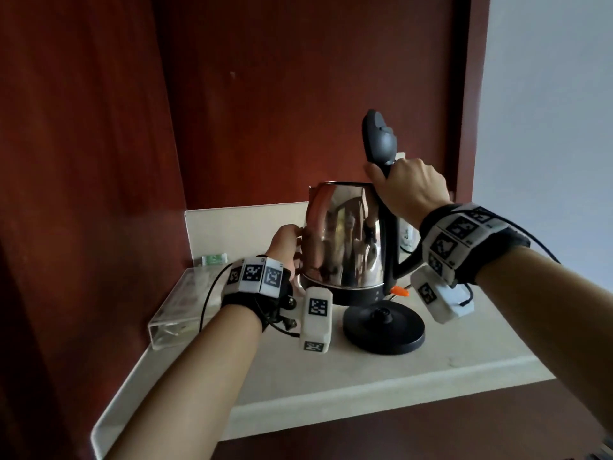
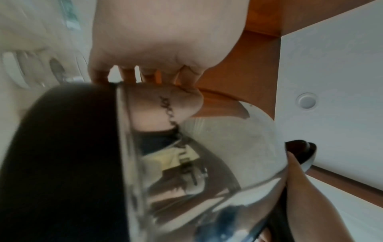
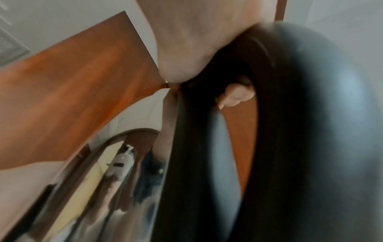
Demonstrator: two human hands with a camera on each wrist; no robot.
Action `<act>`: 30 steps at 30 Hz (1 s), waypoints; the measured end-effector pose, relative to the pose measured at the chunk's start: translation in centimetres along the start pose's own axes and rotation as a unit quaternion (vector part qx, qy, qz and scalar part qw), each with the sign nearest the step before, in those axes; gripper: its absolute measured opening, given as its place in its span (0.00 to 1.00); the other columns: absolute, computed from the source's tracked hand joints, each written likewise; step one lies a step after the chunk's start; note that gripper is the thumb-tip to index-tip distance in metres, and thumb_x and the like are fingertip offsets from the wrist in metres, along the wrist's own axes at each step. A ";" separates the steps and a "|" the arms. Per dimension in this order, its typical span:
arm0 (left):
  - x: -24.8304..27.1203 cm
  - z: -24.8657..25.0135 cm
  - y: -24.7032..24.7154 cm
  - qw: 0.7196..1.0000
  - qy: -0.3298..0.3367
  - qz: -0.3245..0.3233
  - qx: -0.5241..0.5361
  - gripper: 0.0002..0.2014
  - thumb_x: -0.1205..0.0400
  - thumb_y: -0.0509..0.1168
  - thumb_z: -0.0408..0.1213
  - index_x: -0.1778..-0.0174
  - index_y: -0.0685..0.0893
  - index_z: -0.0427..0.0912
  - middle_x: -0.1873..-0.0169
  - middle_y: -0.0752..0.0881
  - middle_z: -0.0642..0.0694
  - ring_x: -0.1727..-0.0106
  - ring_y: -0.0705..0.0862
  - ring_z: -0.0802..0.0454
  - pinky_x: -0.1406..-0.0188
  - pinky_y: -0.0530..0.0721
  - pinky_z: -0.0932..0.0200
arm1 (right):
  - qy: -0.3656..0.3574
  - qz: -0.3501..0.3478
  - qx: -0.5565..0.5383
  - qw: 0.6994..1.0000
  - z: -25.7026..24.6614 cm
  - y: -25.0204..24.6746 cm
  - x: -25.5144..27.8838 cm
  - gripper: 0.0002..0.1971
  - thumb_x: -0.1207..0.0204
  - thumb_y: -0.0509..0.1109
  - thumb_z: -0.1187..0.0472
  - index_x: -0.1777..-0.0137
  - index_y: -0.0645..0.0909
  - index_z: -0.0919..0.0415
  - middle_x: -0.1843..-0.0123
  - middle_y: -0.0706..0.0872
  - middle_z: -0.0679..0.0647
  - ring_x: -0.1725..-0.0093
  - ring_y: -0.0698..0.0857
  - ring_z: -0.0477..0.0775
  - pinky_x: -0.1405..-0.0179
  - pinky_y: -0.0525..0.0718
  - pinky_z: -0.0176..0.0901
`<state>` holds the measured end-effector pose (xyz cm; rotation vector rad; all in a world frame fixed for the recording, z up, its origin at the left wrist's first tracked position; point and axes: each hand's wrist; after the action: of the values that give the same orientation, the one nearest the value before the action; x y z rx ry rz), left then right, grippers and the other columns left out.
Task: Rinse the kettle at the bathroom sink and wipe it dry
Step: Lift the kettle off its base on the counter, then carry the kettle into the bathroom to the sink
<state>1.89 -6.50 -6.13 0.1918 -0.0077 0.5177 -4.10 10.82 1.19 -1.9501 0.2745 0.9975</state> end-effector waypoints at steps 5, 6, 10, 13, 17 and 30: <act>2.4 0.3 -4.4 0.998 -0.014 0.063 0.020 0.10 0.20 0.54 0.36 0.66 0.76 0.40 0.69 0.79 0.45 0.70 0.79 0.49 0.72 0.77 0.61 | -0.024 -0.003 -0.056 0.998 -3.6 0.2 -0.1 0.32 0.20 0.52 0.37 0.49 0.83 0.68 0.50 0.84 0.67 0.48 0.83 0.70 0.58 0.73 0.50; 3.1 0.3 -4.9 0.997 -0.027 0.064 0.036 0.10 0.20 0.54 0.35 0.66 0.76 0.39 0.70 0.78 0.44 0.72 0.81 0.48 0.76 0.81 0.62 | -0.029 -0.005 -0.068 0.997 -4.2 0.2 0.1 0.32 0.20 0.52 0.37 0.50 0.83 0.68 0.53 0.84 0.67 0.49 0.83 0.70 0.59 0.73 0.50; 3.7 -0.4 -7.5 0.986 -0.033 0.108 0.119 0.10 0.22 0.53 0.37 0.68 0.74 0.40 0.65 0.74 0.44 0.68 0.78 0.47 0.70 0.85 0.60 | -0.051 -0.031 -0.103 0.993 -6.9 1.1 0.8 0.33 0.20 0.51 0.36 0.50 0.83 0.67 0.50 0.84 0.68 0.49 0.83 0.71 0.59 0.73 0.50; 3.8 -1.4 -9.3 0.979 -0.027 0.156 0.131 0.08 0.26 0.55 0.36 0.68 0.76 0.39 0.65 0.75 0.42 0.63 0.77 0.43 0.49 0.79 0.49 | -0.072 -0.054 -0.110 0.990 -8.3 1.5 1.4 0.32 0.20 0.51 0.37 0.49 0.83 0.67 0.48 0.85 0.68 0.48 0.83 0.70 0.57 0.73 0.50; 4.8 -2.6 -11.4 0.974 -0.010 0.185 0.128 0.09 0.28 0.58 0.38 0.71 0.78 0.39 0.74 0.80 0.42 0.70 0.81 0.46 0.61 0.83 0.53 | -0.103 -0.082 -0.127 0.983 -9.9 1.4 2.0 0.33 0.20 0.51 0.37 0.50 0.82 0.68 0.48 0.84 0.68 0.47 0.83 0.69 0.58 0.72 0.49; 13.7 -5.2 -10.5 0.920 0.018 0.307 0.243 0.16 0.18 0.62 0.47 0.64 0.81 0.38 0.78 0.86 0.44 0.70 0.85 0.53 0.59 0.86 0.61 | -0.210 -0.117 -0.179 0.954 -11.1 -0.5 5.5 0.33 0.20 0.52 0.37 0.54 0.82 0.69 0.48 0.85 0.69 0.46 0.83 0.71 0.56 0.74 0.51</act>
<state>18.74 -7.76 -12.39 0.6805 0.1020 1.1509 5.67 3.27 0.42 -1.9634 -0.3956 1.3354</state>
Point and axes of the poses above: each hand's wrist, its own x-axis away from the middle knuckle, its own y-axis out of the palm, z = x × y
